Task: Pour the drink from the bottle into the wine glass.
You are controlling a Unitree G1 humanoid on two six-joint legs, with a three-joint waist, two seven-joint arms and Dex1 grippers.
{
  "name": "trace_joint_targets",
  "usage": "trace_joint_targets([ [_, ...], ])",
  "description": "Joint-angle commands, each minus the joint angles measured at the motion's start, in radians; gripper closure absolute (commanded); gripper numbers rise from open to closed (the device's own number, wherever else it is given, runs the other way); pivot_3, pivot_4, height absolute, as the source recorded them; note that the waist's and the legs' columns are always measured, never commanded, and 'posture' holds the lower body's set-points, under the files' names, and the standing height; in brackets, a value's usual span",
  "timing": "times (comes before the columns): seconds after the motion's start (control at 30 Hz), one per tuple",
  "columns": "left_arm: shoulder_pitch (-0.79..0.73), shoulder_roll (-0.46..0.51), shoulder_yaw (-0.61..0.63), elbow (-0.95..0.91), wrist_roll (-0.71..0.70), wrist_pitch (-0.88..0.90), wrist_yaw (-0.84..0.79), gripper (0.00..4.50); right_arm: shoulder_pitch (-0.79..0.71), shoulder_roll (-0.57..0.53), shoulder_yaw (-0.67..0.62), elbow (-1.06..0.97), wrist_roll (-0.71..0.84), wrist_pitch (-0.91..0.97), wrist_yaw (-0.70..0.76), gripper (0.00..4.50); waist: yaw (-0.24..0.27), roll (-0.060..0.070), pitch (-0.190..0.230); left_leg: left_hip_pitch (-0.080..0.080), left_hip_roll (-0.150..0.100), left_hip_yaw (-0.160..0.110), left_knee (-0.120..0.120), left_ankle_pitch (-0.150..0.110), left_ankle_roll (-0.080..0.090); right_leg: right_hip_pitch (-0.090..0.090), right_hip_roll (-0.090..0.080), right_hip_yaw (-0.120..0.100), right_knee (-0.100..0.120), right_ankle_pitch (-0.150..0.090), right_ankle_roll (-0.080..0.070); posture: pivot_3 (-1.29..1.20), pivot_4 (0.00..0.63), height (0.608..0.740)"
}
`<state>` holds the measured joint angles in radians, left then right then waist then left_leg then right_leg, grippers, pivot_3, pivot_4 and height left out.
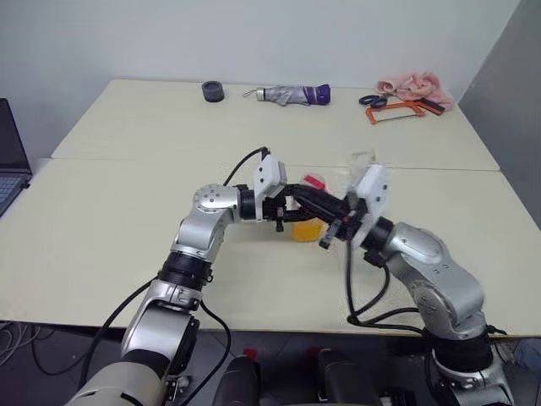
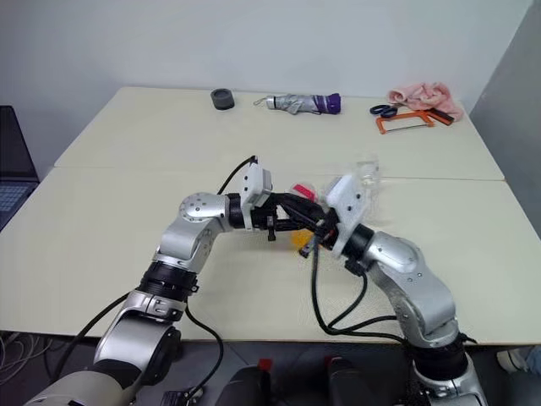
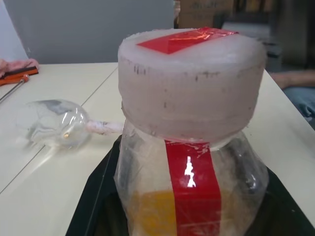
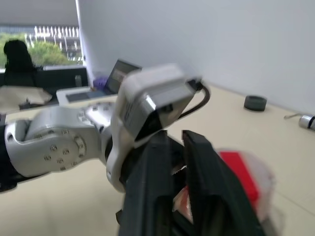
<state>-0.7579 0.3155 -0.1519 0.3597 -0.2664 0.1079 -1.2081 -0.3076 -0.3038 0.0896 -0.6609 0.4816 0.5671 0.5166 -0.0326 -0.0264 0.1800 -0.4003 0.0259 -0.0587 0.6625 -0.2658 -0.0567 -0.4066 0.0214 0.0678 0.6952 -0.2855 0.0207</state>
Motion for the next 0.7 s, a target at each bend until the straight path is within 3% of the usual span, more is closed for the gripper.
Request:
trace_joint_targets([
  [0.03, -0.018, 0.0, 0.013, -0.041, -0.015, -0.008, 0.004, 2.66, 0.031, -0.01, -0.009, -0.112, 0.062, 0.024, -0.017, 2.64, 0.0, 0.0, 0.0, 0.0, 0.0, 0.0, 0.0, 0.0, 0.0, 0.0, 0.0, 0.0, 0.0, 0.0, 0.0, 0.0, 0.15, 0.74],
  [0.2, -0.026, -0.002, 0.009, -0.027, -0.012, -0.013, -0.003, 2.66, 0.014, -0.014, 0.017, -0.077, -0.065, 0.047, -0.145, 0.83, -0.001, 0.0, 0.0, 0.001, 0.0, 0.0, 0.001, 0.0, 0.0, 0.0, 0.001, 0.0, 0.001, -0.001, 0.002, 0.0, 0.15, 0.74],
  [0.7, -0.029, -0.013, 0.002, -0.021, -0.007, -0.025, -0.009, 2.66, -0.037, 0.065, 0.111, -0.008, -0.183, 0.036, -0.229, 0.83, 0.0, 0.0, 0.0, 0.001, 0.0, 0.001, 0.0, 0.0, 0.0, 0.0, 0.001, 0.001, 0.001, 0.0, 0.0, 0.0, 0.15, 0.74],
])
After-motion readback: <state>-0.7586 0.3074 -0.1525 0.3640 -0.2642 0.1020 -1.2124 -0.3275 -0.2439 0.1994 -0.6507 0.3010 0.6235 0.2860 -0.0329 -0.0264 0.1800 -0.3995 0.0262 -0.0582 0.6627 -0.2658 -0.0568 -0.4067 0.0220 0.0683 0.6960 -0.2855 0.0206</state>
